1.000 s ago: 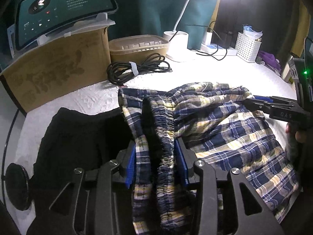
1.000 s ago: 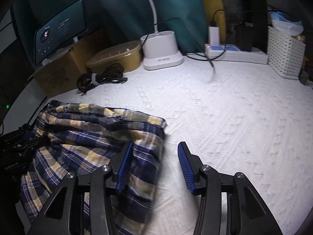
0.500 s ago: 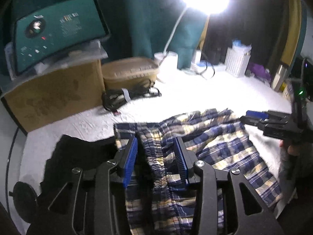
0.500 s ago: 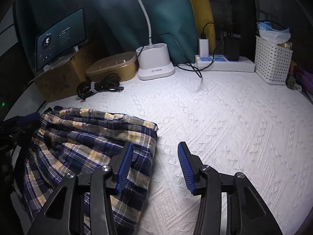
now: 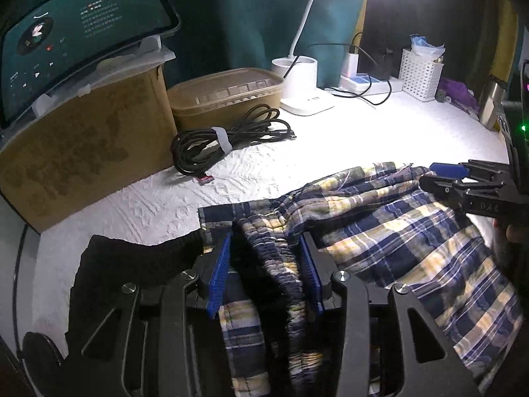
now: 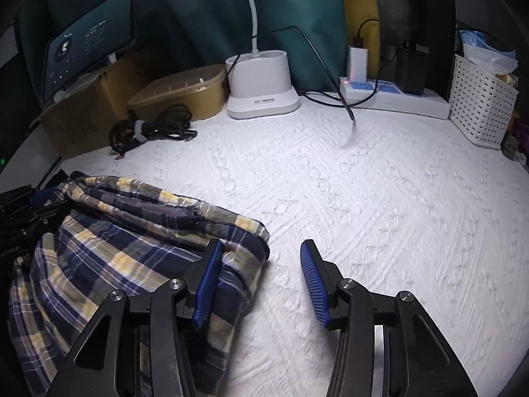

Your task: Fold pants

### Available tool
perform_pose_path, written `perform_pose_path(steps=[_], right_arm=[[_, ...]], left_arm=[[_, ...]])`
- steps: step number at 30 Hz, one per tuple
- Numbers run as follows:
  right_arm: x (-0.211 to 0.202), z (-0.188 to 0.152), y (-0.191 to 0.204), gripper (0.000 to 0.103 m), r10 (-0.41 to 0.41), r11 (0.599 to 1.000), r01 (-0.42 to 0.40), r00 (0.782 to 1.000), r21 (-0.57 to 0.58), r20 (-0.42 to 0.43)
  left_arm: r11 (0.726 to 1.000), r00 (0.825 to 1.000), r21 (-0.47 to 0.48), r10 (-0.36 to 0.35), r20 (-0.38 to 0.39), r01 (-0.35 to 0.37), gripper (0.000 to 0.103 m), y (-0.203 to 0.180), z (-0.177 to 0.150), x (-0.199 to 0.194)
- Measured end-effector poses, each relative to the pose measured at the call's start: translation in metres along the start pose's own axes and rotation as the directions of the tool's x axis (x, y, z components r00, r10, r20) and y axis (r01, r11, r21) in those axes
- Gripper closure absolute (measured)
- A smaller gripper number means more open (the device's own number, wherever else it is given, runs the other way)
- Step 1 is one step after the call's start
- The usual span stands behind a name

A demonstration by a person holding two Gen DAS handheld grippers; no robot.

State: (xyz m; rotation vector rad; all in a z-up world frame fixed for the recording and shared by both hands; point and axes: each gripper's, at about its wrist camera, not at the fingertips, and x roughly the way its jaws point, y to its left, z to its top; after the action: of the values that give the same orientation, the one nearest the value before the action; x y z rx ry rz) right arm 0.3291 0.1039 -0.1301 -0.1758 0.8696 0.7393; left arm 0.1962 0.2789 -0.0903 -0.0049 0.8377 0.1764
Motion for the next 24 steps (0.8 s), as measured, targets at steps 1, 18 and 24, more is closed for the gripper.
perform_pose_path(steps=[1, 18, 24], right_arm=[[0.000, 0.000, -0.002, 0.046, -0.004, 1.000, 0.004, 1.000, 0.007, 0.000], [-0.058, -0.039, 0.023, 0.046, 0.022, 1.000, -0.021, 0.999, -0.018, 0.023], [-0.053, -0.065, 0.040, 0.046, -0.008, 0.998, 0.007, 1.000, -0.068, -0.018]], left_arm=[[1.000, 1.000, -0.006, -0.004, 0.000, 0.004, 0.060, 0.002, -0.001, -0.001], [0.994, 0.997, -0.091, -0.063, 0.046, 0.067, 0.059, -0.009, -0.026, -0.062], [0.997, 0.998, -0.071, 0.003, -0.057, -0.007, 0.056, -0.012, -0.053, -0.045]])
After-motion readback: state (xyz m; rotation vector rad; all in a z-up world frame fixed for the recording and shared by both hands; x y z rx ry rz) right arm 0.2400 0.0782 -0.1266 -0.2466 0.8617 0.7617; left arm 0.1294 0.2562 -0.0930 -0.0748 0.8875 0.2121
